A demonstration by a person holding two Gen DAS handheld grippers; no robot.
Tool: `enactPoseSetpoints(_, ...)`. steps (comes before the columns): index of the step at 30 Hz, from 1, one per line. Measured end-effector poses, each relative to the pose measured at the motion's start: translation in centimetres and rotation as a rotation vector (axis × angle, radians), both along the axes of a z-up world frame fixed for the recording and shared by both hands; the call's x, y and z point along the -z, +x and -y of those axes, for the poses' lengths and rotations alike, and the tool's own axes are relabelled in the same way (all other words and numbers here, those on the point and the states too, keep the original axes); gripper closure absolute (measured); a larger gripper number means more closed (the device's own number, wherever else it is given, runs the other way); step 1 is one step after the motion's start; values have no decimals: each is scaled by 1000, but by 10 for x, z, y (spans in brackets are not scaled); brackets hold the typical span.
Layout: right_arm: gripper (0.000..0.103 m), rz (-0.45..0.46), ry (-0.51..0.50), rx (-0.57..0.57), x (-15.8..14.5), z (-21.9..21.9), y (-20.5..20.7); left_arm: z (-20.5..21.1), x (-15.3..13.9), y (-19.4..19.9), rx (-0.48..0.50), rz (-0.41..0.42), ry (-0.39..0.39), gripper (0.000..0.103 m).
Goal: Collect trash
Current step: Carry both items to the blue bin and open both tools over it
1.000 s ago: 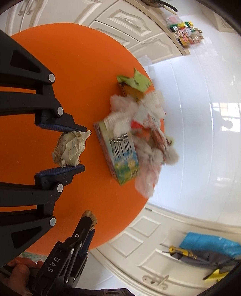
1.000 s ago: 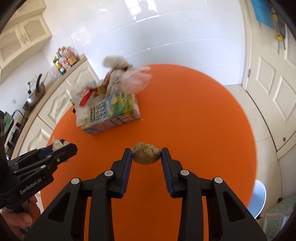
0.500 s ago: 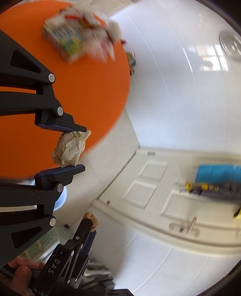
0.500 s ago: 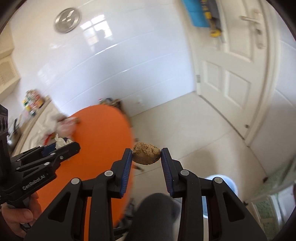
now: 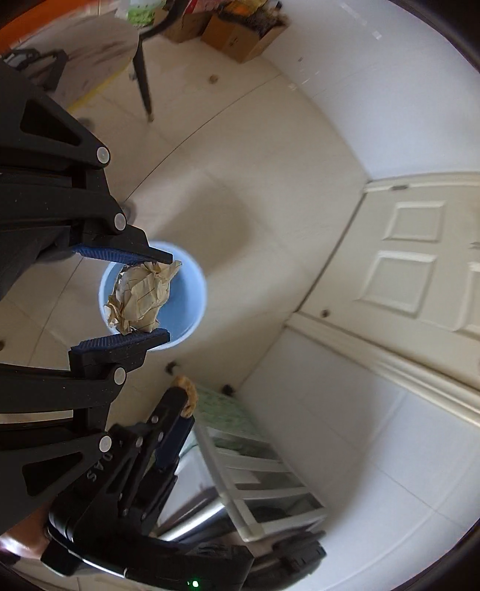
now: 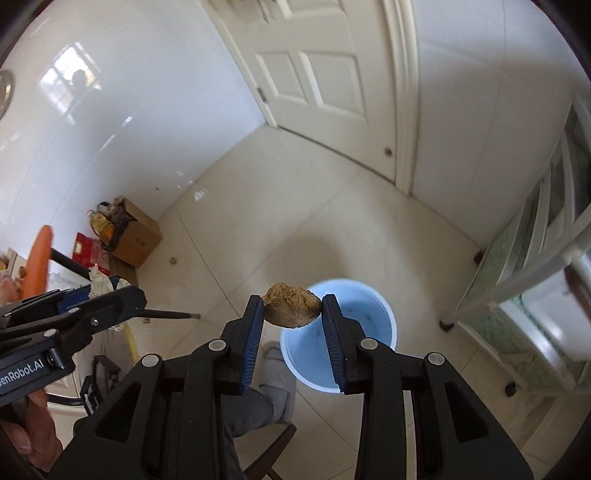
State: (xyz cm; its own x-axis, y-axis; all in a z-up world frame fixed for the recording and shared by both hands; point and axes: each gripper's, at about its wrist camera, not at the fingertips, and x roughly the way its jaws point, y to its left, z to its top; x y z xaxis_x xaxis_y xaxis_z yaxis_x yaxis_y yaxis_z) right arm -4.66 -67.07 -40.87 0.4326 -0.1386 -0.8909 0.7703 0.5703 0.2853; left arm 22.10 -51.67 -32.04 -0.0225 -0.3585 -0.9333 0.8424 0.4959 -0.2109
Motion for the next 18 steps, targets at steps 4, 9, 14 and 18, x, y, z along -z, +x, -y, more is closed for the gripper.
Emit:
enactPoseSetpoints(4, 68, -16, 80, 44, 44, 21, -7, 38, 53, 25, 10, -76, 89, 73)
enactPoseSetpoints(9, 67, -16, 151, 97, 75, 37, -13, 65, 90, 39, 23, -122, 139, 69)
enactPoseSetpoints(14, 30, -12, 159, 146, 83, 44, -18, 77, 86, 42, 23, -79, 140, 20)
enactPoseSetpoints(18, 5, 1, 133, 182, 75, 42, -25, 78, 77, 50, 18, -55, 145, 11)
